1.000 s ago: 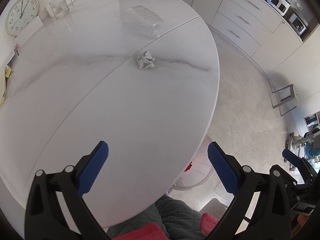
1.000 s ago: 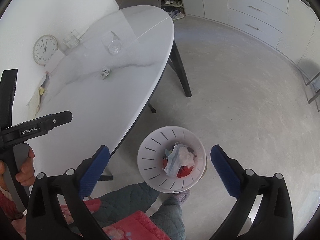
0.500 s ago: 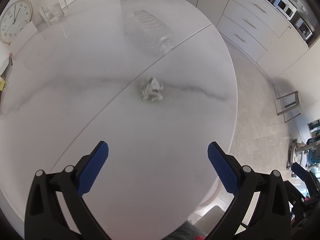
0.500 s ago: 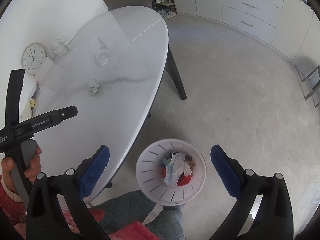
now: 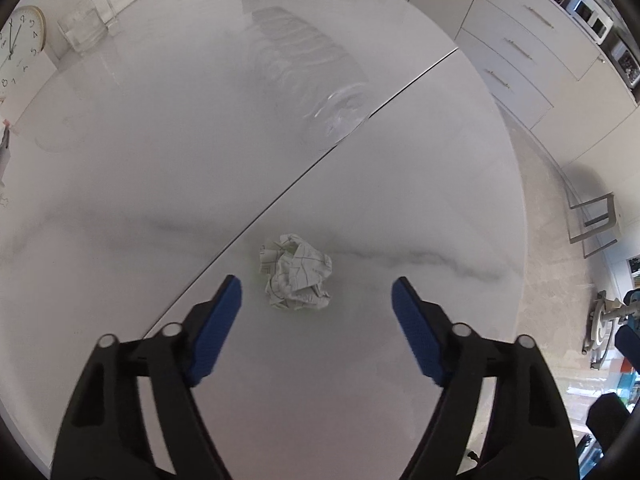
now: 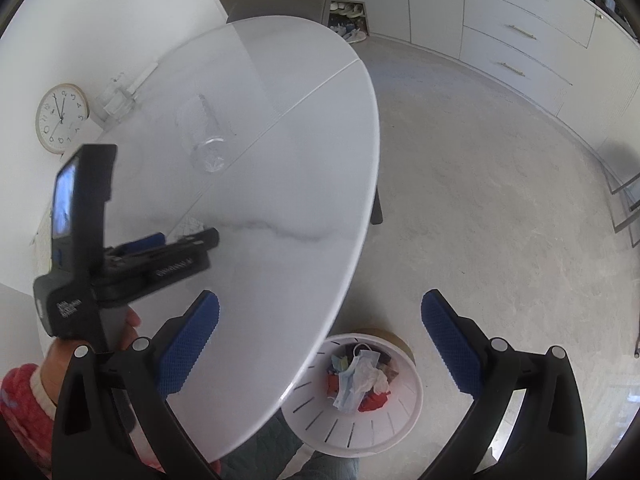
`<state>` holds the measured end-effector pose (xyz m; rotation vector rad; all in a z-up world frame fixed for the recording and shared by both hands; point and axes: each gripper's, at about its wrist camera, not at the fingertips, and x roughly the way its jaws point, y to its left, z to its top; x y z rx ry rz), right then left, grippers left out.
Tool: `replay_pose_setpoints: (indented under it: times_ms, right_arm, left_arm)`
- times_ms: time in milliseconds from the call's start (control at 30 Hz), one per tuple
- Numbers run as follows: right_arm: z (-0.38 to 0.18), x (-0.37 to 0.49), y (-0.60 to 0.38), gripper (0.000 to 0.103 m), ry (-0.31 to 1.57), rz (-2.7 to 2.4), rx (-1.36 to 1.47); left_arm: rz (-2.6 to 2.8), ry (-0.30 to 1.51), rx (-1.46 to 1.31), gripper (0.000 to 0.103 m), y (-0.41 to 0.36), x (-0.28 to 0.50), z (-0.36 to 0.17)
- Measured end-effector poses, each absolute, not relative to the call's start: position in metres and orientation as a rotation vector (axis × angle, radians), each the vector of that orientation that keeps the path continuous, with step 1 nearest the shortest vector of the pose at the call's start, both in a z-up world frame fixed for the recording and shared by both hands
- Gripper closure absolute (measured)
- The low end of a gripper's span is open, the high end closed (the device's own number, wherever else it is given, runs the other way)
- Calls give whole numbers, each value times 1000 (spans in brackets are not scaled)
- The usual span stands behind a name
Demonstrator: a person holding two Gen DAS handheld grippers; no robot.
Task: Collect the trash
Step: 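Grasp the crumpled white paper with the left gripper while the right gripper grasps the clear bottle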
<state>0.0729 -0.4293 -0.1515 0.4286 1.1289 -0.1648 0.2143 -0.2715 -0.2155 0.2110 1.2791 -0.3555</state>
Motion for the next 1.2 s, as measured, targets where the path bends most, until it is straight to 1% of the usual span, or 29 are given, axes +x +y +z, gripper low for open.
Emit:
replay_pose_setpoints:
  times_ms: [67, 100, 167, 200, 233, 333, 600, 833, 1200]
  right_arm:
    - [-152, 80, -428, 2, 1132, -163, 421]
    - [-152, 83, -426, 2, 1133, -161, 418]
    - [-152, 86, -426, 2, 1134, -155, 417]
    - [-152, 88, -425, 2, 1136, -153, 415]
    - [-152, 89, -425, 2, 1137, -154, 412]
    - [-153, 94, -423, 2, 1142, -153, 410]
    - [-155, 121, -408, 2, 1156, -82, 358]
    - [-156, 201, -370, 2, 1156, 29, 277]
    - [-183, 318, -316, 3, 1209, 94, 149]
  left_arm:
    - [-353, 1294, 219, 49, -272, 217, -223]
    - [-348, 1290, 224, 51, -273, 217, -224]
    - [-346, 1271, 239, 58, -274, 219, -223]
    - [-352, 1269, 240, 60, -274, 220, -223]
    - [-357, 1268, 241, 65, -274, 222, -223]
    - [-365, 1266, 240, 70, -273, 226, -222]
    - [-345, 1236, 239, 72, -256, 238, -205]
    - [-269, 1240, 174, 71, -210, 279, -187]
    - [-185, 1271, 104, 71, -154, 340, -196]
